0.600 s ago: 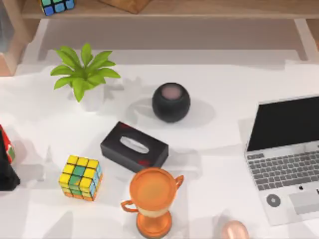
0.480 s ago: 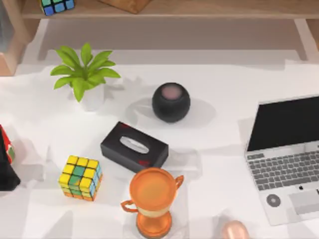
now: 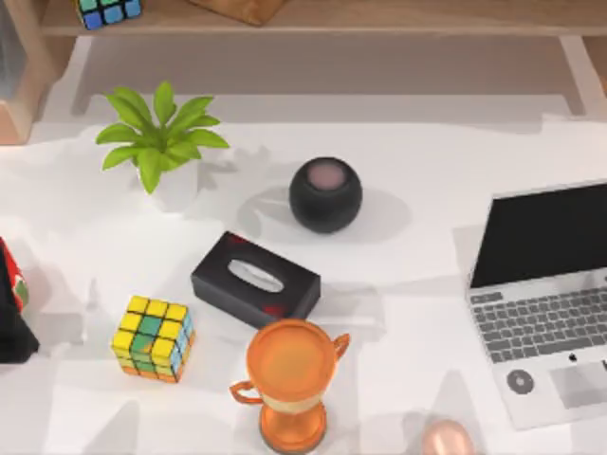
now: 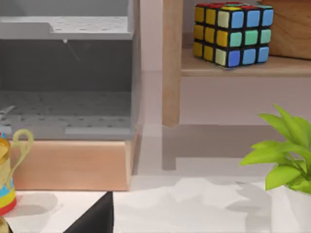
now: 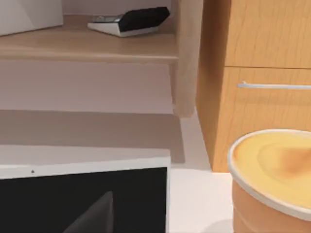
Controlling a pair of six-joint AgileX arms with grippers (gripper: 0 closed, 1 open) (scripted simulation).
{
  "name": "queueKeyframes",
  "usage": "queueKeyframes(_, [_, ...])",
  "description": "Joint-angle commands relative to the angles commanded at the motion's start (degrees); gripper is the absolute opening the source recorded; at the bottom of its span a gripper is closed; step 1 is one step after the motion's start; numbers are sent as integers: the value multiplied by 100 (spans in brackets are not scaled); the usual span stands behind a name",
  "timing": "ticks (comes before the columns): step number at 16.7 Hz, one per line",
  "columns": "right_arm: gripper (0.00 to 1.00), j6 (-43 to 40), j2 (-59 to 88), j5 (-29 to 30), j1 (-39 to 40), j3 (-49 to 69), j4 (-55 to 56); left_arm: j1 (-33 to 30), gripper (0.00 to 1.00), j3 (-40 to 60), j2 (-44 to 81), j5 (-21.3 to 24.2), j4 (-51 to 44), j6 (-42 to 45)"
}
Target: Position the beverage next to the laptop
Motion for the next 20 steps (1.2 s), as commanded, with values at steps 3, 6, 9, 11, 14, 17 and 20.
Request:
queueKeyframes(3, [100, -76, 1621, -468, -504, -3, 1285, 0, 100, 0, 0, 0, 0, 0])
queueKeyframes(6, [100, -154, 3204, -929, -1009, 0, 2556, 0, 100, 0, 0, 0, 0, 0])
queueKeyframes(9, [100, -241, 4501, -1332, -1458, 9, 3657, 0, 100, 0, 0, 0, 0, 0])
queueKeyframes(11, [100, -300, 5182, -1550, -1704, 14, 4263, 0, 100, 0, 0, 0, 0, 0])
queueKeyframes(14, [100, -372, 5898, -1773, -1954, 16, 4894, 0, 100, 0, 0, 0, 0, 0])
queueKeyframes(17, [100, -399, 6109, -1841, -2030, 16, 5078, 0, 100, 0, 0, 0, 0, 0])
queueKeyframes(20, [100, -394, 6094, -1831, -2008, 6, 5063, 0, 100, 0, 0, 0, 0, 0])
